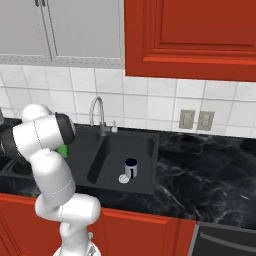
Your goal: Move any existing items from the left basin to the right basin for drying. Then move the cup from the counter to the left basin of the sink for washing.
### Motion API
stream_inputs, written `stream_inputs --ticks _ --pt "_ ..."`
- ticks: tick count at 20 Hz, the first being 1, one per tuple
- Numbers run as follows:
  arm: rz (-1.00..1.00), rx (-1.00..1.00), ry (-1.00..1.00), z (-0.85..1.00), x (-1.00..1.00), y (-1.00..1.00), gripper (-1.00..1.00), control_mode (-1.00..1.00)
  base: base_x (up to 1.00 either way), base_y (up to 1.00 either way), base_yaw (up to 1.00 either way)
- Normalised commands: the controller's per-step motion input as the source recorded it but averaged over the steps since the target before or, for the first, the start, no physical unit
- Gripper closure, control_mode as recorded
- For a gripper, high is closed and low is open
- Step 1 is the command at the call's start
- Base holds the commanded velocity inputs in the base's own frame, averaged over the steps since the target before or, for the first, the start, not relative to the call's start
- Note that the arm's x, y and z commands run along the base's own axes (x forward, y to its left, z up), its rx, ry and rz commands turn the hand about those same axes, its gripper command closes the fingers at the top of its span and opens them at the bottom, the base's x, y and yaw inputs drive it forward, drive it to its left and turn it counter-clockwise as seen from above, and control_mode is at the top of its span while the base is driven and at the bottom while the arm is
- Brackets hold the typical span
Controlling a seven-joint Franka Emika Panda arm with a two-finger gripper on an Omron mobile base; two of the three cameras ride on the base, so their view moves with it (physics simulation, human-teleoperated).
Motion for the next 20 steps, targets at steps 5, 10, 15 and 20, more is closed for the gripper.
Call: stream_inputs --ticks 5,10,15,20 --pt "-0.02 0.00 0.04 -0.49 0.18 0.00 1.00 -1.00 0.00 0.00 0.00" --pt "0.00 0.00 0.00 -0.57 0.13 0.00 1.00 -1.00 0.00 0.00 0.00" --pt "0.00 0.01 0.00 -0.37 0.18 0.00 1.00 -1.00 0.00 0.00 0.00" --pt "0.00 0.03 0.00 -0.28 0.27 0.00 1.00 -1.00 0.00 0.00 0.00"
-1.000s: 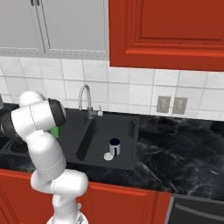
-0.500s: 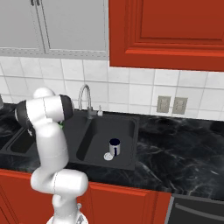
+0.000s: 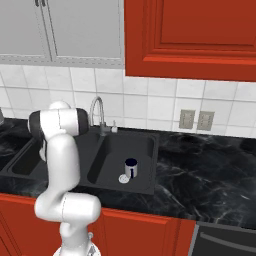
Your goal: Move any existing items from the left basin to the right basin for drying. Then move the cup from the counter to the left basin of the sink for washing.
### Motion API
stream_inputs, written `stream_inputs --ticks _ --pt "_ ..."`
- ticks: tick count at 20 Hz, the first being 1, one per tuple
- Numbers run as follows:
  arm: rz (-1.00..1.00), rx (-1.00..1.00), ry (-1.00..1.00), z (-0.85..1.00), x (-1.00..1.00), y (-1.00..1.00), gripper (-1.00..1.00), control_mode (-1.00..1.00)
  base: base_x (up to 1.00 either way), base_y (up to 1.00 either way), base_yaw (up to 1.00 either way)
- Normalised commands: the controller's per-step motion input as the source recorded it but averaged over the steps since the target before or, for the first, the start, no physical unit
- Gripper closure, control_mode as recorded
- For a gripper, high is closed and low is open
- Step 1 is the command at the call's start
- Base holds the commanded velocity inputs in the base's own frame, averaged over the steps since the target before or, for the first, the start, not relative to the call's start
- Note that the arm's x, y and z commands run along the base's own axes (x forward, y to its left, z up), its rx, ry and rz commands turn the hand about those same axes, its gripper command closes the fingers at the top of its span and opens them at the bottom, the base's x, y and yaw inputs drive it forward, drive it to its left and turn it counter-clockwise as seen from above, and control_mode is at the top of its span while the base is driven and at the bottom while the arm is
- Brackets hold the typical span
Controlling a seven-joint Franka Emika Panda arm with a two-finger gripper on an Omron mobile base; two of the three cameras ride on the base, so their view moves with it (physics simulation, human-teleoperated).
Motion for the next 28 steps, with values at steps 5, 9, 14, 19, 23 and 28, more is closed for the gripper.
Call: stream_inputs --ticks 5,9,14,19,23,28 --pt "0.00 0.04 0.00 -0.22 0.32 0.00 1.00 -1.00 0.00 0.00 0.00" --pt "0.00 0.01 0.00 -0.19 0.28 0.00 1.00 -1.00 0.00 0.00 0.00" --pt "0.00 0.00 0.00 -0.20 0.25 0.00 1.00 -1.00 0.00 0.00 0.00" --pt "0.00 0.00 0.00 -0.14 0.11 0.00 -1.00 -1.00 0.00 0.00 0.00" --pt "0.00 0.00 -0.01 -0.01 0.00 0.00 -1.00 -1.00 0.00 0.00 0.00" --pt "0.00 0.00 -0.03 0.16 -0.02 0.00 -1.00 -1.00 0.00 0.00 0.00"
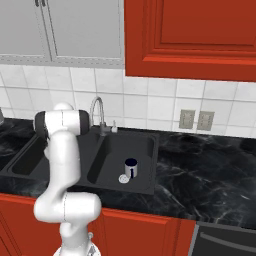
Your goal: Move any existing items from the left basin to the right basin for drying. Then move the cup from the counter to the left basin of the sink for washing.
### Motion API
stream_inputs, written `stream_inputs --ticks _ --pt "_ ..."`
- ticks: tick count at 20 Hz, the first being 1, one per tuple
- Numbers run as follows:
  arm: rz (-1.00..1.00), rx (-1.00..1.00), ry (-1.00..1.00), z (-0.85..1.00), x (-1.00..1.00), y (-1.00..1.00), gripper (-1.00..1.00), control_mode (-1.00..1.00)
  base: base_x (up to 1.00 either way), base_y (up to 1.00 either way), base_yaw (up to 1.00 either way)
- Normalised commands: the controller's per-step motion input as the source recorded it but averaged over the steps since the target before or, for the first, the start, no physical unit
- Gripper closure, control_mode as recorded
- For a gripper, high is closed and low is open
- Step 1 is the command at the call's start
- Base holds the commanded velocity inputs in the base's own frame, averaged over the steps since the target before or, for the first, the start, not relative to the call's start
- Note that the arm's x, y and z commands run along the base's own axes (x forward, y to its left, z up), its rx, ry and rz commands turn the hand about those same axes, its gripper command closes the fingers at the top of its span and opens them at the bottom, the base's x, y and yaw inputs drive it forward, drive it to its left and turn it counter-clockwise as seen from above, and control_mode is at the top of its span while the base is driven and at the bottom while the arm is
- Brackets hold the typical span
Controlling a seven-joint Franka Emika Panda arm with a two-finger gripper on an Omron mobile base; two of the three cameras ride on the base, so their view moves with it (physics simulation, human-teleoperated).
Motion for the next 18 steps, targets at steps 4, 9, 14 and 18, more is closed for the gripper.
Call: stream_inputs --ticks 4,9,14,18 --pt "0.00 0.00 -0.05 0.48 -0.10 0.00 -1.00 -1.00 0.00 0.00 0.00" --pt "0.00 0.00 -0.08 0.58 -0.31 0.00 -1.00 -1.00 0.00 0.00 0.00" --pt "0.00 0.00 -0.08 0.60 -0.34 0.00 -1.00 -1.00 0.00 0.00 0.00" --pt "0.00 0.00 -0.05 0.58 -0.38 -0.07 -1.00 -1.00 0.00 0.00 0.00"
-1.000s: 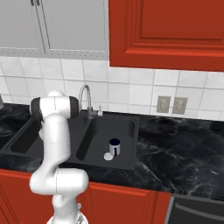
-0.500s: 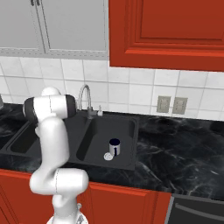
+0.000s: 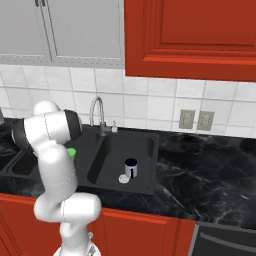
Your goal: Move any existing items from the left basin to the right basin for drying. Then move the cup from the counter to the left basin of the sink for washing.
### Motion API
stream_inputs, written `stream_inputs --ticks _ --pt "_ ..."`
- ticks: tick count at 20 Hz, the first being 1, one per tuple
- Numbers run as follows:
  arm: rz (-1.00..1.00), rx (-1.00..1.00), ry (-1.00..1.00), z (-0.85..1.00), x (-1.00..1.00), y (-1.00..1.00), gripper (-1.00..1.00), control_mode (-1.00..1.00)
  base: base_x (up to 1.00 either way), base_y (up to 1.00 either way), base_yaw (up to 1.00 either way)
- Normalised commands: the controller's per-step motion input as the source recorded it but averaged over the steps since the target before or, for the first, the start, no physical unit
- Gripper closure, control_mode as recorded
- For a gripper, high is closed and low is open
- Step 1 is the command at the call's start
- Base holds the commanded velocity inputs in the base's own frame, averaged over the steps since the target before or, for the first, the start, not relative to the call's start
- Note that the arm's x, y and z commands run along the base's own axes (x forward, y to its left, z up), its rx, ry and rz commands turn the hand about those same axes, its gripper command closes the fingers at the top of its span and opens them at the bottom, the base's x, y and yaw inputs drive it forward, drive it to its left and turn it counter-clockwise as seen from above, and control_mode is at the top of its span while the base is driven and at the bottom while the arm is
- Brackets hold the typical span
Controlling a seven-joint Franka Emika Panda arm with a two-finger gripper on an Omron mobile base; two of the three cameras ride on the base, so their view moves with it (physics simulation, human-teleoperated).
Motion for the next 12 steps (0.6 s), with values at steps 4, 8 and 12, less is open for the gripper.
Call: stream_inputs --ticks 4,8,12 --pt "0.00 0.02 -0.01 0.65 -0.38 -0.11 -1.00 -1.00 0.00 0.00 0.00" --pt "0.00 0.06 0.00 0.69 -0.27 -0.20 -1.00 -1.00 0.00 0.00 0.00" --pt "0.00 0.08 0.00 0.73 -0.17 -0.31 -1.00 -1.00 0.00 0.00 0.00"
